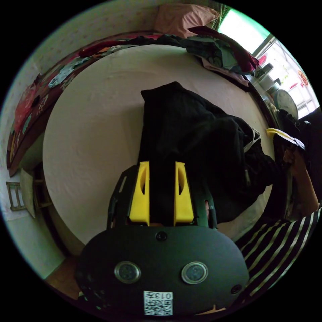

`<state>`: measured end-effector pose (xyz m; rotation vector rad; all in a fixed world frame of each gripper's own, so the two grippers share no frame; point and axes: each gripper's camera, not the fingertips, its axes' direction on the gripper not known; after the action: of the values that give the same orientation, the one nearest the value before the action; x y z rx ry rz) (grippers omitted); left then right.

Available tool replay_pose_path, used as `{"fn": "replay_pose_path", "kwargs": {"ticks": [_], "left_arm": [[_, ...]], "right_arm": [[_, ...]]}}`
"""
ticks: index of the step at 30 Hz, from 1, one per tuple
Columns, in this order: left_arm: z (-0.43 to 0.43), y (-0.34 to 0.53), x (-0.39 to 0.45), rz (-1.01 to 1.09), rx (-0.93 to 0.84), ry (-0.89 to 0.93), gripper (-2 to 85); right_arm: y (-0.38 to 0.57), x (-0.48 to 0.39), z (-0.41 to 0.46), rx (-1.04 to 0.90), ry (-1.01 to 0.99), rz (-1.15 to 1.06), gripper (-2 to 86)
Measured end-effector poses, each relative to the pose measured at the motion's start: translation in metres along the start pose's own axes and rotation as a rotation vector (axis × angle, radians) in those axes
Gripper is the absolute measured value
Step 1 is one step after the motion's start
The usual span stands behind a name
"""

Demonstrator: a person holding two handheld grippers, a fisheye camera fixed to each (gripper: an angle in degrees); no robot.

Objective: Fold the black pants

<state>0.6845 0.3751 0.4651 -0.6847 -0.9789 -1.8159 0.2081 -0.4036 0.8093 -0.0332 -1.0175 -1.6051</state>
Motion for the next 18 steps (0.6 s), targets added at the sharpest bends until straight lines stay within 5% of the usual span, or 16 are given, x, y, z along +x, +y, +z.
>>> {"fn": "replay_pose_path", "kwargs": {"ticks": [18], "left_arm": [[-0.049,-0.042,-0.064,-0.015,0.066,0.048,13.1]], "right_arm": [[-0.059,-0.041,0.056,-0.130,-0.094,0.016,17.3]]}}
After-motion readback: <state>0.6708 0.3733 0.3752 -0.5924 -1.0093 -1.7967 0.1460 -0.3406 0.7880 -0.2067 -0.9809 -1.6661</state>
